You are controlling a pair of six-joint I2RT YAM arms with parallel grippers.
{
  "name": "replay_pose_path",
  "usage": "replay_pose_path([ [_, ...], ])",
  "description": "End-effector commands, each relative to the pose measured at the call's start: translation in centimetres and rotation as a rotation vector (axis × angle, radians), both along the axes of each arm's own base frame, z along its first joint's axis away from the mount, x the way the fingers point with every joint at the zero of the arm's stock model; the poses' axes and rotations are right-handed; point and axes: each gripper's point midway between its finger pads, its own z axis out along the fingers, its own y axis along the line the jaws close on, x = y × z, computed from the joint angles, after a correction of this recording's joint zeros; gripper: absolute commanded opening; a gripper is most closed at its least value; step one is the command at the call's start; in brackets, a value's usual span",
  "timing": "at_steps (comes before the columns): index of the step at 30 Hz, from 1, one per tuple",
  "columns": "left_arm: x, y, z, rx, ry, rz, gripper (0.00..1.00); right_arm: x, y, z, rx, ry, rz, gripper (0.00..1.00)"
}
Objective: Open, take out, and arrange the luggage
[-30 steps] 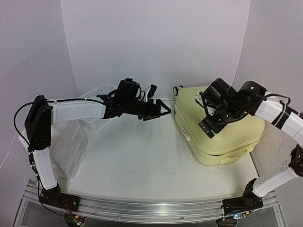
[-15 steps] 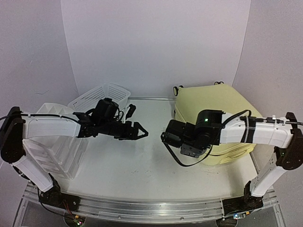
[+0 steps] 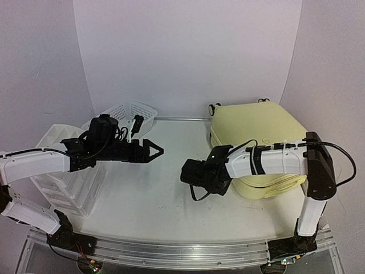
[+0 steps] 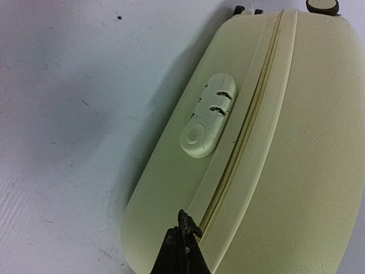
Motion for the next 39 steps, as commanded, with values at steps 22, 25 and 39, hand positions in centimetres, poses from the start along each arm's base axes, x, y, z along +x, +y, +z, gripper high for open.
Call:
replay_pose_path([
  [22,0.2,0.1,0.4,-0.013,-0.006,0.005,0.87,2.5,-3.8,2.1,-0.108,-0.194,-0.171,0.01],
  [25,0.2,-0.1,0.4,-0.015,0.0,-0.001,0.86,2.6,-4.7,2.3,-0.117,-0.196,-0.19,0.01],
  [39,0.3,-0.3,0.7,-0.017,-0.007,-0.006,0.87,3.9,-5.8,9.6,-0.199,-0.351,-0.182,0.15],
])
